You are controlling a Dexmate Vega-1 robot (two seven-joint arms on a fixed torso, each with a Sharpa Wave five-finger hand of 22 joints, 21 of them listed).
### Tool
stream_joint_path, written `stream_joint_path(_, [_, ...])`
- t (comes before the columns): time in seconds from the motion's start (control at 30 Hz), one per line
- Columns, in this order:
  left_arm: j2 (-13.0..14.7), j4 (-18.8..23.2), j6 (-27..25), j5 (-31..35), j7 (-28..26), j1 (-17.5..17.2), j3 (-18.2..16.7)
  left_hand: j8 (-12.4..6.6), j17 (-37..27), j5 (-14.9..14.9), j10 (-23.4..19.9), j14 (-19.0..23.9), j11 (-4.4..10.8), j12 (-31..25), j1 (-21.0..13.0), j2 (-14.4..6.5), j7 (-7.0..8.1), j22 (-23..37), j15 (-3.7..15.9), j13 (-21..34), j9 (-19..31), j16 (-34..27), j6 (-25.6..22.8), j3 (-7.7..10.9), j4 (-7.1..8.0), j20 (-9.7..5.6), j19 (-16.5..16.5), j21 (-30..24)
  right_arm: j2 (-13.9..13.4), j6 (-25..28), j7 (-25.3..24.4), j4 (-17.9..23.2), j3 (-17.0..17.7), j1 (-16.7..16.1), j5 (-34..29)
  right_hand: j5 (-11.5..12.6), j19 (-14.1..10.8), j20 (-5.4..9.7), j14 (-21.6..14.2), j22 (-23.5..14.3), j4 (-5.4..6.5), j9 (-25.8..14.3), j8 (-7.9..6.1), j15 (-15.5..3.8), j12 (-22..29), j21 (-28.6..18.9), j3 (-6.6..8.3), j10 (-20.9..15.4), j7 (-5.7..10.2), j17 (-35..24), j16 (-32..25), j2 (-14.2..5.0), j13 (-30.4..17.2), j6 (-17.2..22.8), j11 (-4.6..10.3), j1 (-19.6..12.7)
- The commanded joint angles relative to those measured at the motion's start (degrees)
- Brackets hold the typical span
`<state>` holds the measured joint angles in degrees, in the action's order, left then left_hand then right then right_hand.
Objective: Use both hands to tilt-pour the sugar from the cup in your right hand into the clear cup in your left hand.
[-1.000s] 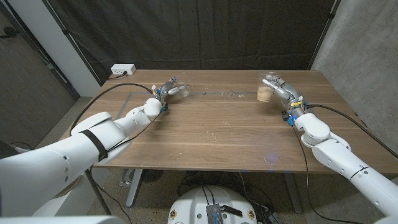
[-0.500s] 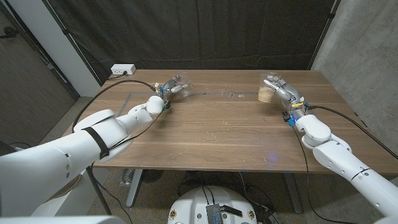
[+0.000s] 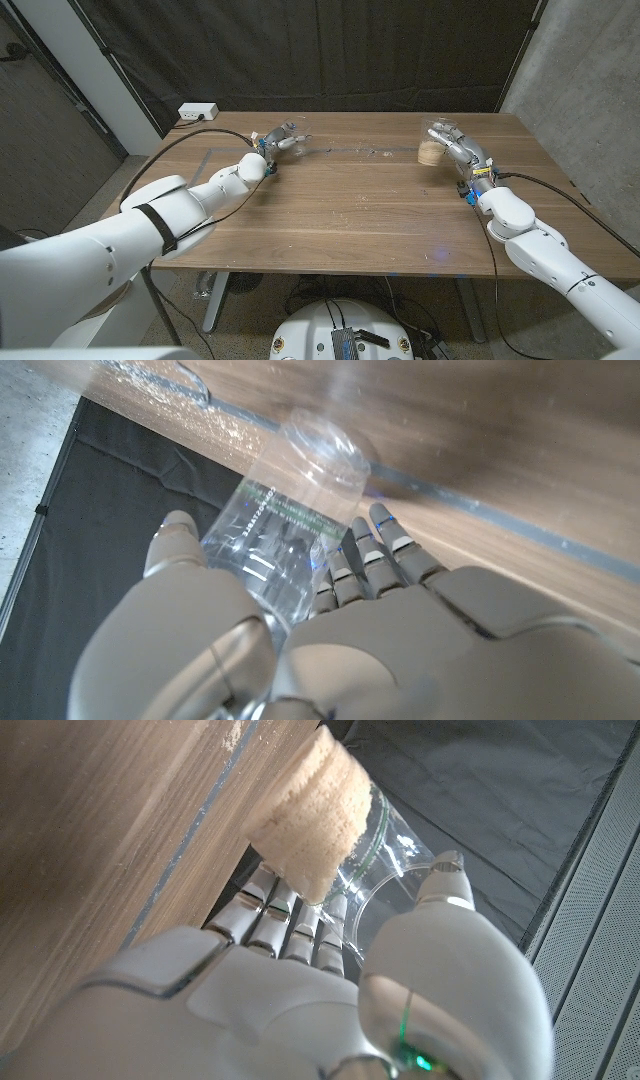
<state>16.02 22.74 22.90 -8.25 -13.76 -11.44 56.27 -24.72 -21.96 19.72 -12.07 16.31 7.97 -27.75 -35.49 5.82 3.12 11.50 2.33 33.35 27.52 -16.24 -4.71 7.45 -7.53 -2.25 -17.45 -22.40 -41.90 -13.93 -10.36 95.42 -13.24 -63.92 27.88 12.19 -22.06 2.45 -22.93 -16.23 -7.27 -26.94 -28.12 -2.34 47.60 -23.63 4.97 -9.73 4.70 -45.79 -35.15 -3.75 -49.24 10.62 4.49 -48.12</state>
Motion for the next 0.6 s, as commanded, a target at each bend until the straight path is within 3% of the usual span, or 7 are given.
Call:
stream_joint_path(0.03, [-0.41,2.33,-1.65,-3.70,1.94,-1.94,-1.79,-1.33,-0.36,0.53,-2.40,2.64,0.32,-1.25,-1.83,-0.28,-0.14,0.03,4.17,0.42,0.15,-0.79,-2.40,-0.11,-0.57,-0.81,-2.84,-1.03,-0.59,0.43,-0.18,0.51,0.71,-1.22,0.51,0.05,0.42,2.57,-0.35,-0.06,-0.07,-0.21,0.00,-10.41,0.00,-0.20,-0.54,-0.40,0.06,-0.09,0.13,-0.80,-0.08,0.68,0.13,-0.04])
stream_joint_path(0.37, [-1.42,2.33,5.35,-5.70,2.36,-4.27,-4.46,-2.47,-0.52,0.65,-4.83,5.15,0.14,-2.48,-3.25,-0.46,-0.18,-0.15,4.92,0.64,-0.05,-1.03,-4.87,-0.36,-0.50,-1.08,-5.04,-1.67,-1.43,0.78,0.29,0.69,1.21,-2.39,0.94,-0.02,0.50,2.55,-0.36,0.00,-0.02,-0.23,0.00,-10.44,0.05,-0.24,-0.59,-0.52,0.03,-0.08,0.07,-1.00,-0.18,0.85,-0.04,0.04])
stream_joint_path(0.6, [-2.37,2.33,5.57,-6.48,3.06,-4.92,-5.86,-2.57,-0.54,0.63,-4.99,5.32,0.06,-2.63,-3.47,-0.46,-0.26,-0.22,5.16,0.71,-0.18,-0.84,-5.10,-0.53,-0.40,-1.01,-5.62,-1.81,-1.86,1.28,0.50,0.99,1.46,-3.08,1.42,-0.06,0.54,2.49,-0.45,0.03,-0.05,-0.24,-0.05,-10.43,0.05,-0.25,-0.63,-0.63,0.06,-0.04,0.04,-1.00,-0.15,1.04,-0.15,0.02])
